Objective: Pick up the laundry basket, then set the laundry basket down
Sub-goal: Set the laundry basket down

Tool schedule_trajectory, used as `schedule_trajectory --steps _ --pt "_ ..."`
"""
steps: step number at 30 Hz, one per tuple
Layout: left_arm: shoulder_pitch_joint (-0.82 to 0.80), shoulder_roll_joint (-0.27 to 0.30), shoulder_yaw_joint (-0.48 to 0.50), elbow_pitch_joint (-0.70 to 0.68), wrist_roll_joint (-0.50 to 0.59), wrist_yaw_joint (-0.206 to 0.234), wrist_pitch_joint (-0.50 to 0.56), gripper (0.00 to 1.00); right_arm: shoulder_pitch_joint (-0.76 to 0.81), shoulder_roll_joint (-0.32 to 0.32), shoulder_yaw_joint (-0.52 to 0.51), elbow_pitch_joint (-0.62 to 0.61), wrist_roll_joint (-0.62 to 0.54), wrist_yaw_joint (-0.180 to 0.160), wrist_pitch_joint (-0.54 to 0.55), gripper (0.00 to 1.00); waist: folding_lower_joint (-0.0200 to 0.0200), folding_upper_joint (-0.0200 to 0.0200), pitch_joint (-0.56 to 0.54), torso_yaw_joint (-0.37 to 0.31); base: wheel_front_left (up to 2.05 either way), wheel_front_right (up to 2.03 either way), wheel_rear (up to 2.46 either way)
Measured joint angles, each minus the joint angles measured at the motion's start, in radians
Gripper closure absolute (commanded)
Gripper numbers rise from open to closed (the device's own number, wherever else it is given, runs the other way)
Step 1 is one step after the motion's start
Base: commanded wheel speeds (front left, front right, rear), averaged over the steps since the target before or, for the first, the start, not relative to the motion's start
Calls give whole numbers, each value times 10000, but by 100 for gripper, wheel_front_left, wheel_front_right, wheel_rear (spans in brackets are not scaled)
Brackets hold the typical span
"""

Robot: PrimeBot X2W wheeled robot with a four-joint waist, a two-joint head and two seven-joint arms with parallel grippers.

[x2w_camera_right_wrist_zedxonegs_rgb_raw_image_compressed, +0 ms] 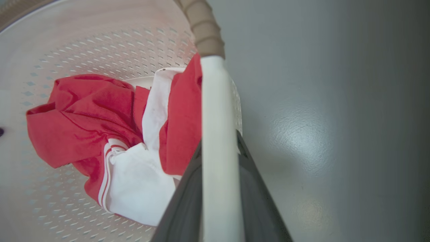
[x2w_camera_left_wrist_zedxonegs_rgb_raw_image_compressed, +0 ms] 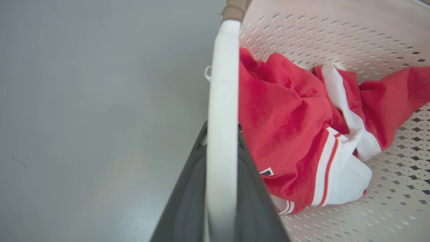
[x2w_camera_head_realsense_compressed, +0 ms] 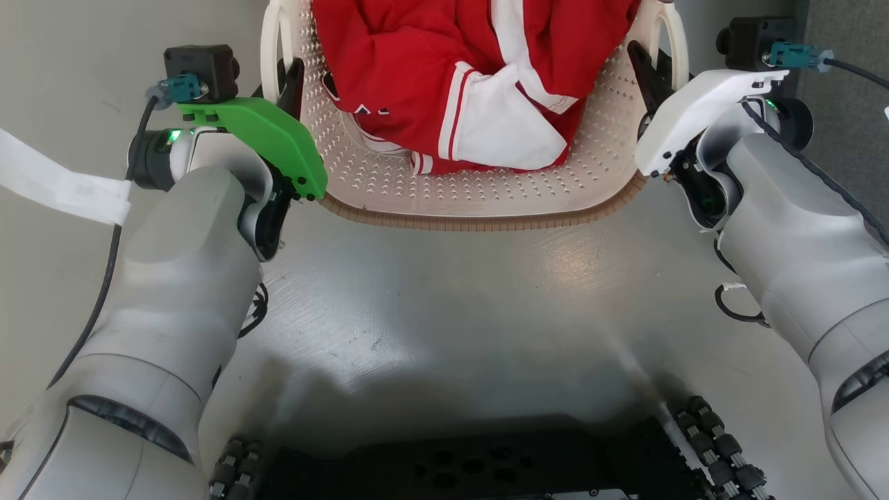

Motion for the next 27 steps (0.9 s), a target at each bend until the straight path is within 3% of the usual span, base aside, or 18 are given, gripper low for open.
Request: schedule_trajectory --steps 8,9,10,11,12,13,27 --pt "-8 0 0 13 0 0 -31 100 -95 46 75 117 6 0 -84 100 0 0 89 -13 0 0 0" --pt "-11 0 0 19 0 0 -33 100 -125 54 81 134 6 0 -84 96 0 0 94 -15 0 0 0" --pt "-13 2 2 25 0 0 -54 100 -143 63 84 150 13 0 -84 81 0 0 98 -18 0 0 0" --pt "-16 2 2 38 0 0 -82 64 -144 73 84 165 15 0 -100 56 0 0 100 -21 0 0 0" --pt "-21 2 8 42 0 2 -84 26 -144 79 86 190 15 0 -119 23 -1 0 102 -23 0 0 0" --pt "-31 8 42 40 0 2 -88 0 -144 75 100 221 15 10 -138 0 -1 0 101 -25 0 0 0" --pt "-207 82 144 104 75 4 -90 0 -144 92 167 441 17 104 -184 0 -1 0 -11 -40 0 0 0"
